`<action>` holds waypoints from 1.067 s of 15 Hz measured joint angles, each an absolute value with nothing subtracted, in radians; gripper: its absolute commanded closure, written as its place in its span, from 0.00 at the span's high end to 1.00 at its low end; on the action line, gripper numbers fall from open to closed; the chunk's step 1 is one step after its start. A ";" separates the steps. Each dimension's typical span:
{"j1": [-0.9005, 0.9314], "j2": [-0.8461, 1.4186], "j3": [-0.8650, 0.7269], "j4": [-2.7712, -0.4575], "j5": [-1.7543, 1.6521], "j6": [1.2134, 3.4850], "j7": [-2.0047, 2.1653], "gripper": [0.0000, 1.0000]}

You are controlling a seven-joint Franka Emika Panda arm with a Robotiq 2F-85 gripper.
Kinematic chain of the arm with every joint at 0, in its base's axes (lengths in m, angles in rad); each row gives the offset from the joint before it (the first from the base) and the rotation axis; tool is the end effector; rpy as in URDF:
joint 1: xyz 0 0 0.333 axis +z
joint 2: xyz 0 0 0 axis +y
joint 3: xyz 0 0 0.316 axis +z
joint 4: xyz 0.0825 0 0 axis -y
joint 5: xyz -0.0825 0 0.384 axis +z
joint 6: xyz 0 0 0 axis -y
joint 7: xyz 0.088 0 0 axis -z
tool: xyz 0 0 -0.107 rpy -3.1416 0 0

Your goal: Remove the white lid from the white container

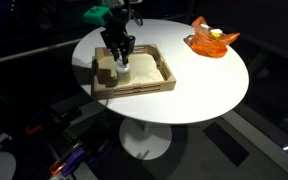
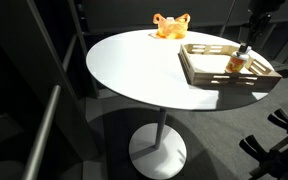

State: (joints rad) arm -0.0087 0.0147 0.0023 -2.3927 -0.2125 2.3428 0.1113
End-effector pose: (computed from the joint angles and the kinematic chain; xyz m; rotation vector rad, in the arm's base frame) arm 0.4868 -0.0063 0.3057 2.9895 0.0534 -0.0846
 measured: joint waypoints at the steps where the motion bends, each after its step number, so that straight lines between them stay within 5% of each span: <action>1: -0.008 0.023 0.002 -2.383 -0.215 2.343 0.074 0.19; 16: 0.027 0.064 0.007 -2.318 -0.297 2.243 0.012 0.19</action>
State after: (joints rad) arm 0.0266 0.0639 0.0070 -2.3183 -0.2968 2.2435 0.0123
